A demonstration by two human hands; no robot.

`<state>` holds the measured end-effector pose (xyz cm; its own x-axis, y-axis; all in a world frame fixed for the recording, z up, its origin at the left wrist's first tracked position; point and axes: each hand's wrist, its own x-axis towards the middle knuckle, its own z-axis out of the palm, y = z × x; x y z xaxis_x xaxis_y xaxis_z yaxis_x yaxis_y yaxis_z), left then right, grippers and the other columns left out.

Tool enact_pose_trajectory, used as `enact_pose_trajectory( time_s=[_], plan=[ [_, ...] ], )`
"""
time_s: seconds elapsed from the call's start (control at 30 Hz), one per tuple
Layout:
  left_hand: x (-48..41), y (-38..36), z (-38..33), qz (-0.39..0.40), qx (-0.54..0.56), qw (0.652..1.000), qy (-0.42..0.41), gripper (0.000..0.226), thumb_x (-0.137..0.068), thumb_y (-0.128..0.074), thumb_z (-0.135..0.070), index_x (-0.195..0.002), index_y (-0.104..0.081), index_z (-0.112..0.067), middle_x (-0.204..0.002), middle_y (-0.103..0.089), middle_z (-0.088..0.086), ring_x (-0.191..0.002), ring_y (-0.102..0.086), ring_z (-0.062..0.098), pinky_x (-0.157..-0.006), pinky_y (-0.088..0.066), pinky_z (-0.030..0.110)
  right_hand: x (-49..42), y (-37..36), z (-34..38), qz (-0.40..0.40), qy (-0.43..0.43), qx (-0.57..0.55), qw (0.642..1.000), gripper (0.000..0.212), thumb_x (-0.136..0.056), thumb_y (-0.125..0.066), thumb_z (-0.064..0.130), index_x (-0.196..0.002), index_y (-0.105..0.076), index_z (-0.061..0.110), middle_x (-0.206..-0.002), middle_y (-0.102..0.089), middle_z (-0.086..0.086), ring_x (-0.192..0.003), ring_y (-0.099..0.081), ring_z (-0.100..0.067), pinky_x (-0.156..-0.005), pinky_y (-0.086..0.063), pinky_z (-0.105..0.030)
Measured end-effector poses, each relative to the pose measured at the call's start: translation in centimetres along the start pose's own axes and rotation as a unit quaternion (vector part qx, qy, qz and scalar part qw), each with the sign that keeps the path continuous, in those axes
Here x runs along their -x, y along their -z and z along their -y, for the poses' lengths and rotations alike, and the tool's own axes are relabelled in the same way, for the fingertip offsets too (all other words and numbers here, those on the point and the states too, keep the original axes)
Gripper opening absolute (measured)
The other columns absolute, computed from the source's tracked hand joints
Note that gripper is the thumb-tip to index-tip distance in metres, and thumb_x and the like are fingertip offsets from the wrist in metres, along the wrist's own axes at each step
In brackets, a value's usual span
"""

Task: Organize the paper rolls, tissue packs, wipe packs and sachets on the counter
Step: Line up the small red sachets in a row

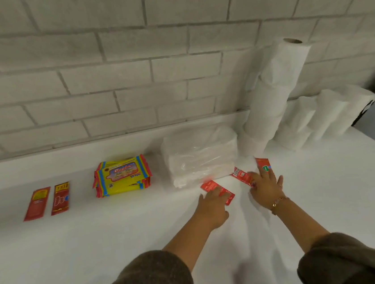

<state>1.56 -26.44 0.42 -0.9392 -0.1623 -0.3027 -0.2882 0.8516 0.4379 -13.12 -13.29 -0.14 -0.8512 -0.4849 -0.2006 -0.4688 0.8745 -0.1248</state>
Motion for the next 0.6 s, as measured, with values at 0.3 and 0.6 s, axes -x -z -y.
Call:
enact_pose_trajectory(
  time_s=[0.3, 0.6],
  plan=[
    [3.7, -1.5, 2.6, -0.045, -0.043, 0.998, -0.026, 0.042, -0.093, -0.045, -0.032, -0.133, -0.047, -0.021, -0.141, -0.047, 0.003, -0.13, -0.043, 0.022, -0.118, -0.004, 0.046, 4.1, -2.5, 1.6, -0.018, 0.062, 0.04, 0.997, 0.037, -0.095, -0.04, 0.026, -0.131, -0.047, 0.02, -0.136, -0.049, 0.0, -0.137, -0.034, -0.02, -0.114, 0.004, -0.059],
    [14.1, -2.3, 10.2, -0.11, -0.004, 0.993, 0.032, 0.038, -0.078, -0.057, -0.029, -0.115, -0.055, -0.022, -0.113, -0.058, -0.003, -0.1, -0.055, 0.018, -0.079, -0.037, 0.023, 12.8, -4.9, 9.2, 0.026, 0.225, 0.025, 0.974, 0.035, -0.082, -0.051, 0.02, -0.116, -0.054, 0.014, -0.116, -0.05, -0.003, -0.099, -0.049, -0.017, -0.088, -0.045, -0.023]
  ],
)
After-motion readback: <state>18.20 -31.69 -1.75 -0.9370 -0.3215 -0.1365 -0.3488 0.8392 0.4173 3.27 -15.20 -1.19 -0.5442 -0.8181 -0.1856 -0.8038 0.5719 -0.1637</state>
